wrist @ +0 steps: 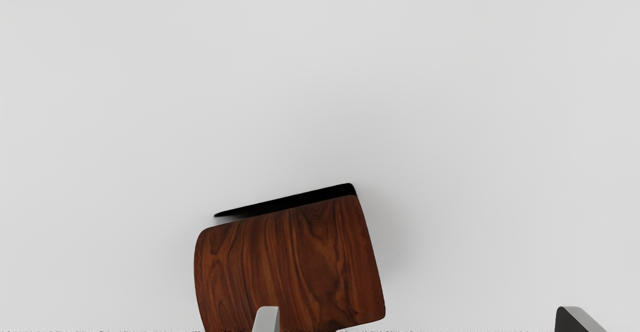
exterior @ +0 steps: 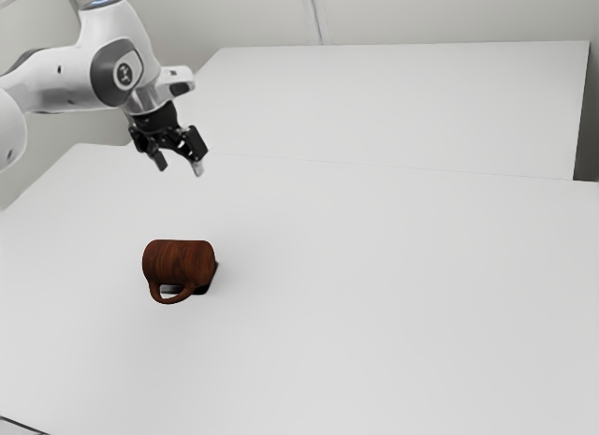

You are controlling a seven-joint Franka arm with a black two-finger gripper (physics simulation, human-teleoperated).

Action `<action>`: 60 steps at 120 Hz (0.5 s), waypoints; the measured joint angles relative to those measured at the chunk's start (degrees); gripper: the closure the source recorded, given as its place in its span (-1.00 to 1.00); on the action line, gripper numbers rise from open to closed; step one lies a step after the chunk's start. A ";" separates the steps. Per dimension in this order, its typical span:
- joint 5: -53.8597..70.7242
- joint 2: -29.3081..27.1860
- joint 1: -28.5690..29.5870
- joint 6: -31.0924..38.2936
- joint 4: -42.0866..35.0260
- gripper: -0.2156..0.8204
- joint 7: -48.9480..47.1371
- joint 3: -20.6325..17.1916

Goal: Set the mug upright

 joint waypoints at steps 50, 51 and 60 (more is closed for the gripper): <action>-8.09 4.13 10.28 3.35 -4.18 -0.58 9.11 1.22; -8.38 4.30 10.57 3.36 -4.15 -0.58 9.48 1.22; -11.22 5.56 12.99 3.33 -4.05 -0.58 12.74 1.21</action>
